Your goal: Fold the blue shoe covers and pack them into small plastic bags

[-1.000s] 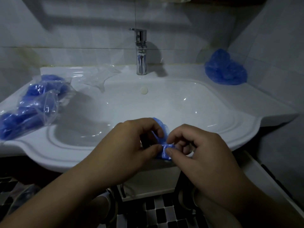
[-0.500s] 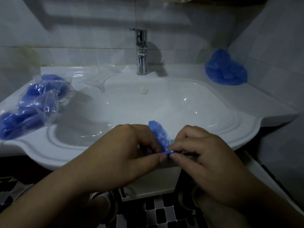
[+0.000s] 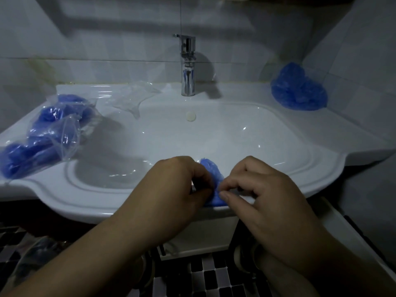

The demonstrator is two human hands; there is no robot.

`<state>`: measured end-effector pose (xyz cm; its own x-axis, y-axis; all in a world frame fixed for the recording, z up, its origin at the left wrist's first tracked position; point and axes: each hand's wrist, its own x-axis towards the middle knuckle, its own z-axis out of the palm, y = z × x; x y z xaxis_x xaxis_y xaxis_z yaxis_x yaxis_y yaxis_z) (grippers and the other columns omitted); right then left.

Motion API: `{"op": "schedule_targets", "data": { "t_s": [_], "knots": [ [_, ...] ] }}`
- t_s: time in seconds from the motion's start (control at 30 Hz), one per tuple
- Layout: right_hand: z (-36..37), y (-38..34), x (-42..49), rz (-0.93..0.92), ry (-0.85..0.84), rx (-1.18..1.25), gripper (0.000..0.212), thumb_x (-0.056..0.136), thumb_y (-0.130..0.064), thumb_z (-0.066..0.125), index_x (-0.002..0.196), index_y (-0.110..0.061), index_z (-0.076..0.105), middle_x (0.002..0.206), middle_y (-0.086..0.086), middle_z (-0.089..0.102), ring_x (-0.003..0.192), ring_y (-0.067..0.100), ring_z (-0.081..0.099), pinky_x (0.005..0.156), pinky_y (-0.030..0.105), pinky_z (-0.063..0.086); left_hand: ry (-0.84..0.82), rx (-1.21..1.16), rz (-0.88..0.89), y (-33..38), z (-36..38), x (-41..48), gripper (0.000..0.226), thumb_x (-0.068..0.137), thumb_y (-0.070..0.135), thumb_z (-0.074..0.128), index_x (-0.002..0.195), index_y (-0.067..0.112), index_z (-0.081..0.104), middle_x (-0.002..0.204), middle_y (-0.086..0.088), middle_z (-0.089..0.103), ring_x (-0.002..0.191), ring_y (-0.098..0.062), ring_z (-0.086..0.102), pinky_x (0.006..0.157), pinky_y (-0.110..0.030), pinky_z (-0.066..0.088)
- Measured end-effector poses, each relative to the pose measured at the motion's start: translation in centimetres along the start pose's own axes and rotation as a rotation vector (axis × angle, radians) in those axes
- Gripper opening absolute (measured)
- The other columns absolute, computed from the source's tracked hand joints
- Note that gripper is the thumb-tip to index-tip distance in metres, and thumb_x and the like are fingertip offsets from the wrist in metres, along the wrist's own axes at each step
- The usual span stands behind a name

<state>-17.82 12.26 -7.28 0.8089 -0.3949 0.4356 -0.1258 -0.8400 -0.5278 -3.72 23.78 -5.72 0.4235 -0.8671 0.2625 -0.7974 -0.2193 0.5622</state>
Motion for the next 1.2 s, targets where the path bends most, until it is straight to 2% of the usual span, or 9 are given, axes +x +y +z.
{"op": "schedule_targets", "data": {
  "t_s": [0.1,0.27,0.4,0.6,0.7,0.87,0.97,1.07,1.2],
  "knots": [
    [-0.4,0.1,-0.1,-0.001,-0.07,-0.033,0.022,0.078,-0.051,0.06,0.087,-0.033,0.069,0.087,-0.015,0.053,0.087,0.006,0.056,0.069,0.022,0.045,0.045,0.025,0.013,-0.2,0.3,0.1,0.003,0.073,0.033,0.072,0.072,0.035,0.069,0.079,0.013,0.057,0.077,0.002,0.053,0.062,-0.01,0.035],
    [-1.0,0.3,-0.1,0.014,-0.138,-0.046,0.009,0.08,-0.031,0.074,0.084,-0.034,0.067,0.088,-0.018,0.055,0.092,0.004,0.053,0.072,0.015,0.041,0.016,0.061,0.094,-0.4,-0.3,0.0,0.01,0.074,0.035,0.072,0.083,0.038,0.069,0.091,0.017,0.055,0.08,0.001,0.053,0.069,-0.013,0.041],
    [-1.7,0.3,0.0,0.015,-0.141,0.021,0.007,0.083,-0.033,0.059,0.078,-0.031,0.064,0.084,-0.013,0.057,0.088,0.009,0.056,0.071,0.022,0.042,-0.073,0.059,0.178,-0.8,-0.7,0.0,0.022,0.084,0.038,0.052,0.078,0.028,0.071,0.085,0.011,0.059,0.076,-0.005,0.058,0.071,-0.033,0.048],
    [-1.0,0.1,0.5,0.121,-0.057,0.121,0.013,0.088,-0.03,0.063,0.076,-0.026,0.064,0.07,-0.007,0.061,0.068,0.009,0.058,0.058,0.016,0.044,-0.128,-0.075,0.156,-0.5,-1.3,-0.2,0.032,0.09,0.054,0.047,0.078,0.033,0.068,0.077,0.011,0.064,0.071,-0.008,0.062,0.061,-0.029,0.048],
    [-0.6,-0.2,0.7,0.175,-0.022,0.156,0.012,0.084,-0.021,0.07,0.081,-0.029,0.061,0.07,-0.007,0.061,0.062,0.006,0.058,0.056,0.016,0.047,-0.037,-0.088,0.057,-0.4,-0.8,0.1,0.007,0.082,0.04,0.064,0.079,0.033,0.064,0.07,0.017,0.067,0.061,-0.002,0.06,0.054,-0.019,0.043],
    [-0.2,0.0,0.8,0.096,-0.024,0.005,0.012,0.085,-0.034,0.068,0.074,-0.03,0.066,0.069,-0.012,0.058,0.069,0.005,0.058,0.058,0.014,0.043,0.011,-0.051,0.052,-0.1,-0.2,0.1,0.01,0.08,0.02,0.072,0.076,0.029,0.068,0.068,0.016,0.064,0.065,0.001,0.058,0.056,-0.012,0.038],
    [-0.8,0.3,0.7,0.046,-0.122,-0.046,0.023,0.077,-0.054,0.061,0.083,-0.033,0.068,0.081,-0.014,0.058,0.081,0.005,0.058,0.067,0.025,0.047,0.044,0.026,0.117,-0.5,-0.2,-0.1,0.01,0.08,0.039,0.065,0.077,0.033,0.071,0.075,0.012,0.059,0.074,-0.002,0.056,0.06,-0.016,0.038],
    [-1.5,0.5,0.4,0.021,-0.202,-0.081,0.018,0.075,-0.04,0.076,0.089,-0.035,0.067,0.087,-0.017,0.055,0.088,0.003,0.055,0.073,0.025,0.045,-0.087,0.078,0.212,-0.7,-1.1,-0.5,0.039,0.072,0.068,0.054,0.083,0.035,0.071,0.079,0.014,0.057,0.073,-0.004,0.056,0.062,-0.019,0.043],
    [-2.0,0.1,0.4,0.015,-0.22,-0.035,0.007,0.084,-0.039,0.064,0.087,-0.033,0.067,0.086,-0.014,0.056,0.089,0.007,0.054,0.073,0.028,0.045,-0.063,0.092,0.179,-0.6,-1.3,-0.6,0.036,0.069,0.066,0.057,0.085,0.036,0.069,0.077,0.013,0.06,0.071,-0.005,0.057,0.057,-0.024,0.044]
  ]
}}
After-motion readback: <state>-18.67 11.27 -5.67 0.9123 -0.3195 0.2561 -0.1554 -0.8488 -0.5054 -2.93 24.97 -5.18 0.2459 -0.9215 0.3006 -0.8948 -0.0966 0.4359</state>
